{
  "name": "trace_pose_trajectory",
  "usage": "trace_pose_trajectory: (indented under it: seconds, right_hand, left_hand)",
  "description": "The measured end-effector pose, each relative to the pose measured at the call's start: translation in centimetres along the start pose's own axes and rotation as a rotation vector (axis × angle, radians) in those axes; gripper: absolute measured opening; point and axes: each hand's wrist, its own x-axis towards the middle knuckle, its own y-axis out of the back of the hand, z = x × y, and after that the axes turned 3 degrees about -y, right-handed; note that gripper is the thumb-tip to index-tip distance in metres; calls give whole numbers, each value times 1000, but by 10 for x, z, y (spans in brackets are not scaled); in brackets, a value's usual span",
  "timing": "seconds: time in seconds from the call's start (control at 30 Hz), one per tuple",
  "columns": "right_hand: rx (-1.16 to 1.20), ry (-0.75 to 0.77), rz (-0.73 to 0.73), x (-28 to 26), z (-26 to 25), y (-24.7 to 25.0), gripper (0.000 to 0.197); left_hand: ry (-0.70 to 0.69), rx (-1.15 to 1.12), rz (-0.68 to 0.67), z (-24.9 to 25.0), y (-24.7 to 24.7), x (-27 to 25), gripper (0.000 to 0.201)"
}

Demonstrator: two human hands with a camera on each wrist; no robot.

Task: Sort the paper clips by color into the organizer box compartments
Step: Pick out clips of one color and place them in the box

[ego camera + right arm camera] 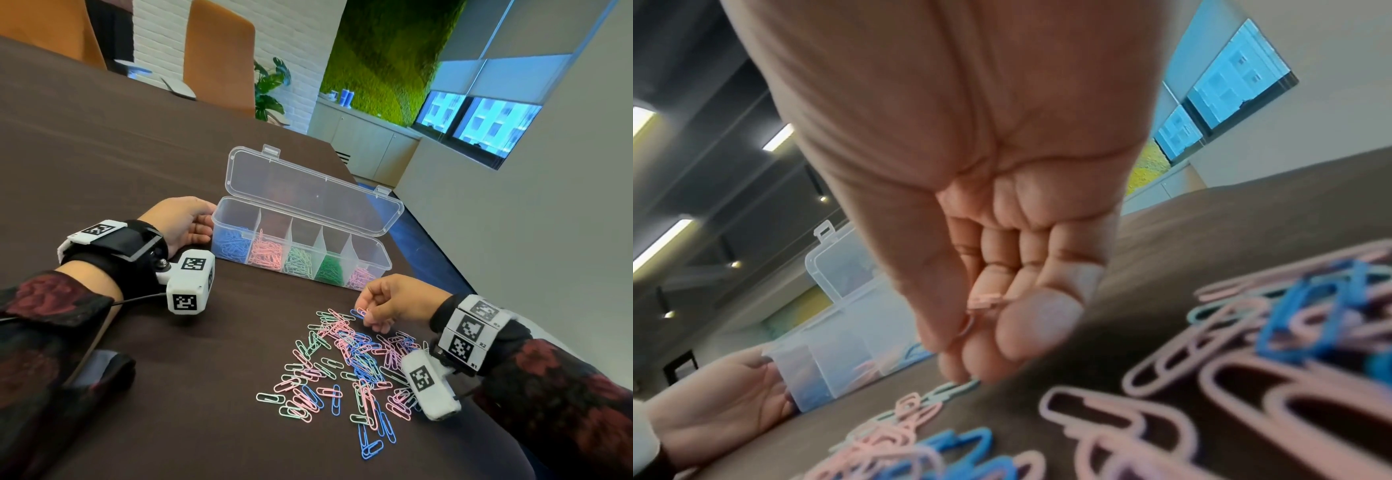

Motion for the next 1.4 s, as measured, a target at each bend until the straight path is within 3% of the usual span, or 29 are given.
trace_pose_trajectory:
  seconds: [0.33,0.57,0.63,0.77,0.83,1.0,1.13,1.4]
  right_hand:
    - [-43,-57,50,-4,0,4,19]
    - [406,-48,76,-1,-4,0,35]
    - [305,-59,96,3,-9,-7,33]
    - [-273,-54,70,10,-27,-20,10]
    - [-454,-30,67,17,-32,-27,12]
    - [-585,-24,98,26,-36,-31,24]
    - [-363,-33,97,16,-33,-21,22]
    - [676,34,-74,2,-18,-14,29]
  left_hand:
    - [5,4,-5,0,1,0,13]
    - [-1,0,-2,1,0,-1,11]
    - [0,2,-3,1,-1,-1,12]
    - [4,1,-3,1,-1,-2,13]
    - [3,-8,0,1,-1,-2,14]
    - [-1,-19,2,2,-2,-3,15]
    - [0,-16,8,1,-1,-2,14]
    - [2,-7,0,1,0,-1,12]
